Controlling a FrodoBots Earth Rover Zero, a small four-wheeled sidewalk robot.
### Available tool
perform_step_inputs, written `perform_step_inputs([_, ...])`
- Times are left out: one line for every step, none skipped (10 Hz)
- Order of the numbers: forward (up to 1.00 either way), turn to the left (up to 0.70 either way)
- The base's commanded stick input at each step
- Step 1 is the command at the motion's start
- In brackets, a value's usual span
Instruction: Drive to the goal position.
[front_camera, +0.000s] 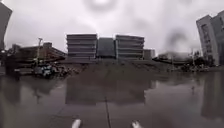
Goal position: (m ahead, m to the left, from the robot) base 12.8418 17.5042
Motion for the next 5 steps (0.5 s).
perform_step_inputs([0.70,0.00])
perform_step_inputs([0.70,0.00])
perform_step_inputs([0.70,0.13])
perform_step_inputs([0.70,0.34])
perform_step_inputs([0.70,0.29])
